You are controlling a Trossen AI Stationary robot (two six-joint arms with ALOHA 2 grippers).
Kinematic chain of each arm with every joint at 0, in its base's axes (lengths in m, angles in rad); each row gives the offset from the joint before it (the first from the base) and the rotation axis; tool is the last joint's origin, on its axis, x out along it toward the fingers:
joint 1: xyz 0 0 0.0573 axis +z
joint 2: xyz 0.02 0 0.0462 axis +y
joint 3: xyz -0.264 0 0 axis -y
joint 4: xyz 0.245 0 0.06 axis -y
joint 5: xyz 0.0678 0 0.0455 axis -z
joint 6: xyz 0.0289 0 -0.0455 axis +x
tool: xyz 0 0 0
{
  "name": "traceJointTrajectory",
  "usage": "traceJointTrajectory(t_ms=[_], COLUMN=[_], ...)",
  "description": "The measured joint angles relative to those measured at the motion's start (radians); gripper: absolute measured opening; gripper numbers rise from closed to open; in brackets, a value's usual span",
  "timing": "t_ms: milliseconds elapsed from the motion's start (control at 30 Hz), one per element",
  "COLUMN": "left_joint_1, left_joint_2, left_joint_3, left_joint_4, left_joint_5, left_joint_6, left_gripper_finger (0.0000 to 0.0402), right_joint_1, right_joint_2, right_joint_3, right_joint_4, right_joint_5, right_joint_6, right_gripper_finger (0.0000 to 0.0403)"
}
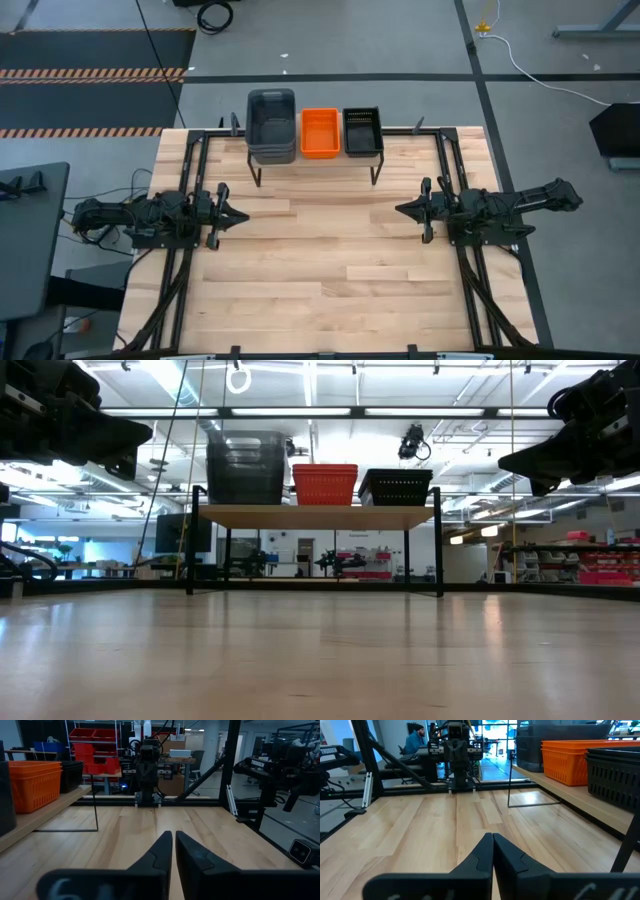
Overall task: Stack baskets on shelf by color
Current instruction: Return to Home Position
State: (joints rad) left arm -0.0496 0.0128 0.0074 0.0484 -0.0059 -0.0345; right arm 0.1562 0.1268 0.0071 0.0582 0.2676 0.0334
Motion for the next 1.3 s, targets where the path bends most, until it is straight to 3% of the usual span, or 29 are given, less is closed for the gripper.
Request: traceJointTrajectory(t_ms=[1300], left_joint_1=[0.000], left_joint_2=[0.000], left_joint_3=[0.000], left_joint_4=[-0.001], left_joint_5=[0.000], left_joint_6=[0.000], left_gripper_finger=[0.0030], right_joint_1=[0.000], right_joint_2=[0.000], right_joint_3=[0.000], right_joint_4=[0.000], right_joint_5=[0.000], right_joint_6=[0.000], right_gripper_finger=[0.0012])
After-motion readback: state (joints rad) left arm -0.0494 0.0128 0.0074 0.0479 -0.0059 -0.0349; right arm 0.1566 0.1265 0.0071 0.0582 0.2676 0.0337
